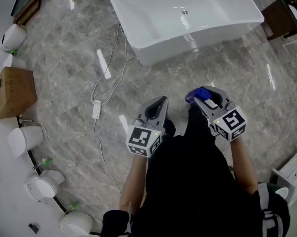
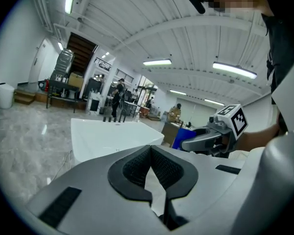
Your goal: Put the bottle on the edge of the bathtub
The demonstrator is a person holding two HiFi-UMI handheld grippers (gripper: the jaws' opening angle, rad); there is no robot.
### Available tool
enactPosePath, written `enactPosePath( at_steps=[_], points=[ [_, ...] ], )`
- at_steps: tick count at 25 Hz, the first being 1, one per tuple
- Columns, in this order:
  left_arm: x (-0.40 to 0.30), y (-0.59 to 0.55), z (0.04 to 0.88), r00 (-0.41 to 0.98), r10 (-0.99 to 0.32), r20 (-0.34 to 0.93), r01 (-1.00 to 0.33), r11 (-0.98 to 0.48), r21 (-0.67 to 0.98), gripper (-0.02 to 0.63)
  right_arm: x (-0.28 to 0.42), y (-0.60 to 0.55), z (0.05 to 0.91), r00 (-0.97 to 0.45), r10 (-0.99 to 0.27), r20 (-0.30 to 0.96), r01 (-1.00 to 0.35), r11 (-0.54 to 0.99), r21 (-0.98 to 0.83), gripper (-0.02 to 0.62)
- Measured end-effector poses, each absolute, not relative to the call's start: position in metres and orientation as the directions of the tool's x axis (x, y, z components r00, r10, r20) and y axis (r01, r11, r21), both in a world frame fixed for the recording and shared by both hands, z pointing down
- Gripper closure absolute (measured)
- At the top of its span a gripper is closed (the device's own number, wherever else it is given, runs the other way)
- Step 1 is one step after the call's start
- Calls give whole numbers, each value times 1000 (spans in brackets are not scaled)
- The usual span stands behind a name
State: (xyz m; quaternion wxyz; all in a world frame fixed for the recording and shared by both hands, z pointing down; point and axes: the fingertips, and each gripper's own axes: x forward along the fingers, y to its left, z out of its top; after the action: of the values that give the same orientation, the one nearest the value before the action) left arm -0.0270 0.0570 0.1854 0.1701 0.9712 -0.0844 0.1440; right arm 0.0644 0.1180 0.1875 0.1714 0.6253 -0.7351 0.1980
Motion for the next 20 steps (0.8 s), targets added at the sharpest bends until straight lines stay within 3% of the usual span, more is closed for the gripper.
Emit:
enactPosePath(
  at_steps=[9,20],
  points=[
    [-15,30,189,888,-309,341,-415,-857,305,595,88,73,204,-341,-779,526,-931,358,-73,442],
    [57,50,194,794,-494,354,-599,-736,316,595,148,56,237,-532,-631,565,-799,596,-86,442]
  ],
)
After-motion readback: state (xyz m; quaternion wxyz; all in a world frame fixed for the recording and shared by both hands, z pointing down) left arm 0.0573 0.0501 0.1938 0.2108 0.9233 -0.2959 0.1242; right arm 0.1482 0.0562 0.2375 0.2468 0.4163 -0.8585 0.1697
